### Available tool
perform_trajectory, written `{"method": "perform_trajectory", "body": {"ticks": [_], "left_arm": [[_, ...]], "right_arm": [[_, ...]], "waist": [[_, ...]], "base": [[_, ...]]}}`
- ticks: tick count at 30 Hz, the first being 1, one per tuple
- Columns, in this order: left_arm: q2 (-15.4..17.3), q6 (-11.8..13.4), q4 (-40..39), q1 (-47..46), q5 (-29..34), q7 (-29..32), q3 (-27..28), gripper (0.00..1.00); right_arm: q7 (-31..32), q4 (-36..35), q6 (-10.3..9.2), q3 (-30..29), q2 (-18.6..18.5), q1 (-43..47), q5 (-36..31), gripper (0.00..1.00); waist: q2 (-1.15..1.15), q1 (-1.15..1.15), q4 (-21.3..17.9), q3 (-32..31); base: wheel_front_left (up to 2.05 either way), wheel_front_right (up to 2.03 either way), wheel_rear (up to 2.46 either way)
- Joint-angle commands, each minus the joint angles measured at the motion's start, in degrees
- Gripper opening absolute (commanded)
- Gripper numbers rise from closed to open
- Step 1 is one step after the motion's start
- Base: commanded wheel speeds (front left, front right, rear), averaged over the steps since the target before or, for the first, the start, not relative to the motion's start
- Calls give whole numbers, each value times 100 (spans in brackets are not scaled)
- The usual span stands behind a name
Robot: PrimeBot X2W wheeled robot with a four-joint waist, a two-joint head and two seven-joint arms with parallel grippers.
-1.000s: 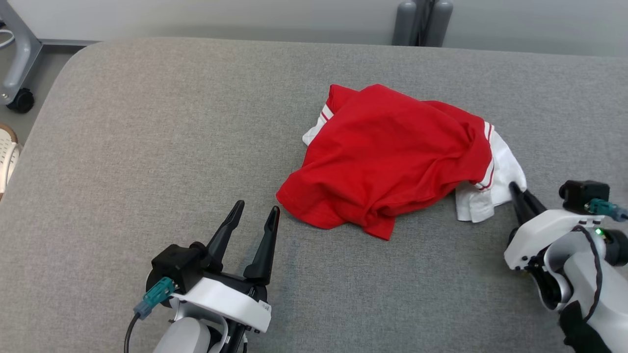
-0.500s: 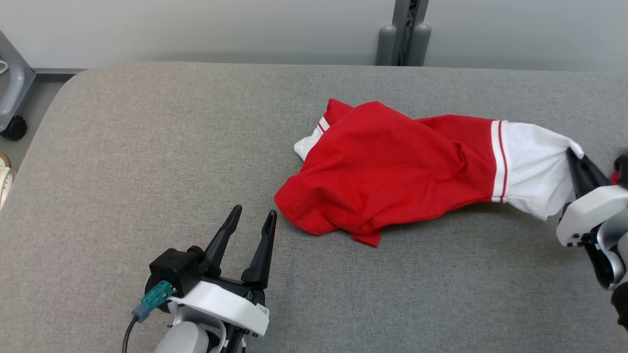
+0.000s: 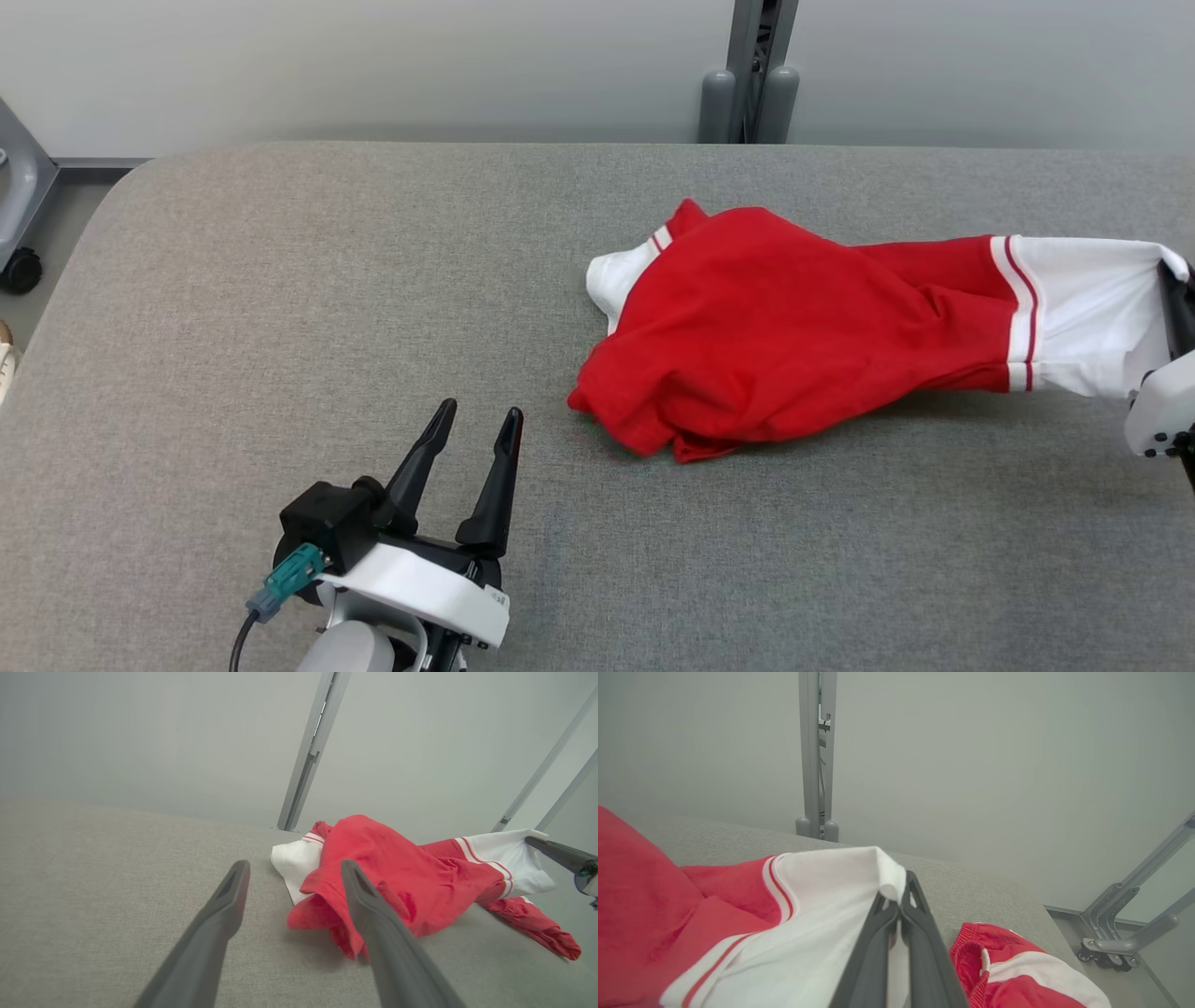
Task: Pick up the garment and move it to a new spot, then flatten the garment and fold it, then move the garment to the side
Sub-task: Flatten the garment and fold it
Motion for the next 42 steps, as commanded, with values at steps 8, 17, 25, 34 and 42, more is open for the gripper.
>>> {"method": "perform_trajectory", "body": {"ticks": [8,17,25,34,42], "left_arm": [[24,-8,-69,26,-17,-25,-7,100],[24,-8,-67,-172,-13,-25,-118,100],[23,-8,-38,-287,15,-25,-139,100],[23,-8,57,-304,60,-25,-137,100],[24,-8,105,-185,46,-25,-117,100]], "right_arm": [[367,-424,1,-529,99,305,-516,0],[709,-143,1,-464,92,196,-549,0],[636,770,2,-520,42,25,-497,0],[356,1595,2,-773,182,-301,-501,100],[-18,1504,1,-876,297,-438,-530,100]], "waist": [[0,0,-7,78],[0,0,148,383],[0,0,282,585],[0,0,190,568],[0,0,-5,333]], "base": [[0,0,0],[0,0,0],[0,0,0],[0,0,0],[0,0,0]]}}
